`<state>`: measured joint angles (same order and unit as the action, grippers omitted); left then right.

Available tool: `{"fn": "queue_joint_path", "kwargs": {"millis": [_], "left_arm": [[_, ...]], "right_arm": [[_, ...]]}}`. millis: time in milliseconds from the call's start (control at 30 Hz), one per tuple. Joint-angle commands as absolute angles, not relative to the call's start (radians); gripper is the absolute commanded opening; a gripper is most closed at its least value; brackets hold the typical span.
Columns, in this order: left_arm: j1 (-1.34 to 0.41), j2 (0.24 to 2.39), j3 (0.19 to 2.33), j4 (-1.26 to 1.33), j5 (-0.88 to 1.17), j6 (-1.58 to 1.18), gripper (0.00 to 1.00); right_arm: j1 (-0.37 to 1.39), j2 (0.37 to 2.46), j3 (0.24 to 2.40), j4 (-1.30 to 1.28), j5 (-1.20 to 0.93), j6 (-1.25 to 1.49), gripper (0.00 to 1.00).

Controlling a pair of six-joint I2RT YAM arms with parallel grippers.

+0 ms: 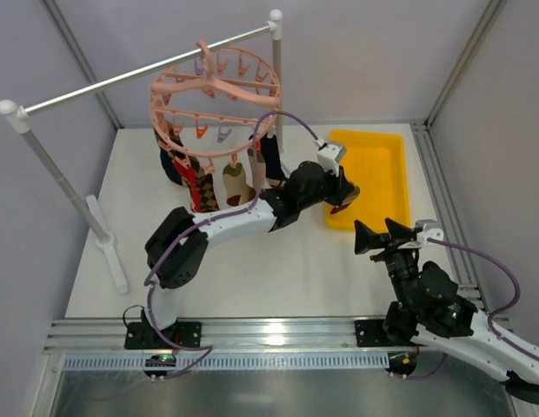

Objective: Remove the socks clipped to the hanger

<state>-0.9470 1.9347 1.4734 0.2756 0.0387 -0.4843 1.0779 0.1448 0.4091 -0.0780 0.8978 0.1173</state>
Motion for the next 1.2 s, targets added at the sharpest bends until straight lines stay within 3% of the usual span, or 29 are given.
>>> {"fn": "queue_joint_path", "kwargs": {"millis": [0,233,467,500,533,600,633,667,900,1167], "left_arm": [[-0.980,2.011,1.577,0.287,-0.092,-0.388,0.00],[-0.997,2.157,1.750,0.253,-0.089,-0.380,0.00],[-1.006,2.210,1.773,0.264,-0.123,-0.353,0.00],[-1.008,2.215,1.787,0.250,-0.132,-0.348,0.10],[-1.008,2.220,1.795,0.244,-0.159,-0.347,0.50],[-1.008,2.233,1.818,0.235,-0.182,-0.334,0.68],[-1.008,2.240,1.825,0.227,-0.204,-0.330,0.96],[-1.008,2.240,1.832,0.224,-0.210,-0.328,0.99],[-1.020,2.178,1.792,0.271,-0.175,-0.281,0.99],[-1.037,1.944,1.420,0.449,-0.256,-0.275,1.00]], "right_arm": [[1.077,0.153,0.431,-0.147,0.943,0.133,0.84],[1.077,0.155,0.430,-0.163,0.953,0.140,0.84],[1.077,0.129,0.426,-0.176,0.946,0.144,0.84],[1.077,0.126,0.426,-0.179,0.945,0.147,0.84],[1.078,0.124,0.426,-0.183,0.942,0.147,0.84],[1.077,0.121,0.426,-0.186,0.940,0.150,0.84],[1.077,0.121,0.428,-0.187,0.934,0.150,0.84],[1.078,0.121,0.428,-0.189,0.933,0.152,0.84],[1.078,0.129,0.428,-0.195,0.931,0.158,0.84],[1.078,0.114,0.420,-0.199,0.948,0.161,0.84]]}}
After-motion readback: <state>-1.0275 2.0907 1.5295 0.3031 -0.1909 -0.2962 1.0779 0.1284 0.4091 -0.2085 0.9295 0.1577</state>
